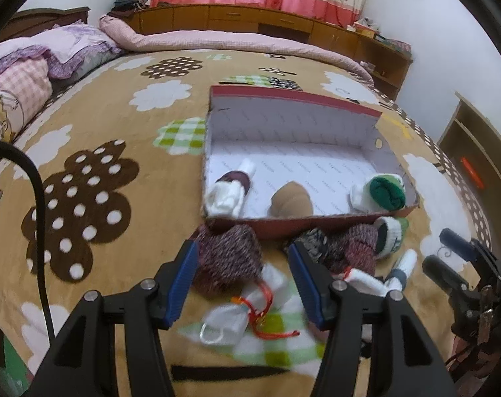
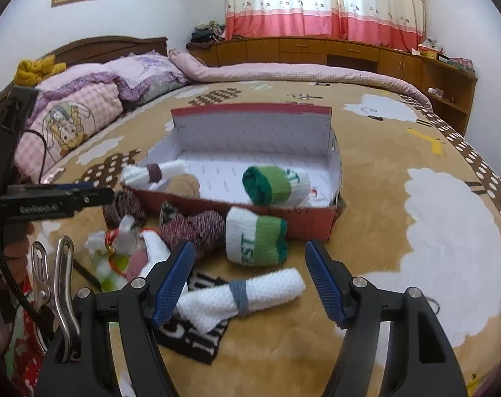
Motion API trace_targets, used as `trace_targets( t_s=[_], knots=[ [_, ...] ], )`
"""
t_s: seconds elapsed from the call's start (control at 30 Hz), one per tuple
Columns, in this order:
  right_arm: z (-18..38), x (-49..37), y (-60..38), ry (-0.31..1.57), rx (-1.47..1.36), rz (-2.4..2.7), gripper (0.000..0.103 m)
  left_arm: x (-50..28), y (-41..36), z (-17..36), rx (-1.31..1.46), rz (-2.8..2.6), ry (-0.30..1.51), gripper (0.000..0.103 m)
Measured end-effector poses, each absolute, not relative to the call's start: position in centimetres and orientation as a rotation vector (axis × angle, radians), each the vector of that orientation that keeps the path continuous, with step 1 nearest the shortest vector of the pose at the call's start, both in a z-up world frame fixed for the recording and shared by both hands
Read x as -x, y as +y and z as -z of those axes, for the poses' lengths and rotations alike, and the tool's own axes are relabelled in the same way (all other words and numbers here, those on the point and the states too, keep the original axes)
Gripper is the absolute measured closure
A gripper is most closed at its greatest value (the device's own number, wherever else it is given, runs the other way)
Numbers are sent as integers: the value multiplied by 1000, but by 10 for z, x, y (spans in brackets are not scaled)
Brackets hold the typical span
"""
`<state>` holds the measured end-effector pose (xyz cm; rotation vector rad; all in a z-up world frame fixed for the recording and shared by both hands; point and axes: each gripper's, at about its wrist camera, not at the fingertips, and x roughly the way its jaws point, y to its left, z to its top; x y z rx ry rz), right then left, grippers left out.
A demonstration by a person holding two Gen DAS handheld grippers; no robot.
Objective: Organize soft objects
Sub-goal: 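Withdraw both open tools from the shoebox toward the remaining pile, then grasp clear plastic bag with left tool while right tool reaches grey-banded knit roll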
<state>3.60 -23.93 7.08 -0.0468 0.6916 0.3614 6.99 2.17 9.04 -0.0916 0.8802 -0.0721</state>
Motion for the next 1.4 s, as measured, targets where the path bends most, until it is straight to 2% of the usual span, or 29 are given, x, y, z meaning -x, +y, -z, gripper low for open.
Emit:
trace_targets(
  t_s=[0.63, 1.27, 1.37, 1.4],
  knots=[
    [-49, -22, -250, 765, 37, -326, 32, -47, 31, -50, 147, 46, 957, 43],
    [-35, -26, -257, 810, -30, -317, 32, -54, 25, -33, 186, 116, 985, 43],
    [-33, -26, -258, 818, -41, -316, 32, -54, 24, -32, 191, 121, 984, 44],
    [-33, -26, -258, 821, -43, -317, 32, -54, 24, -33, 197, 131, 984, 49]
  ],
)
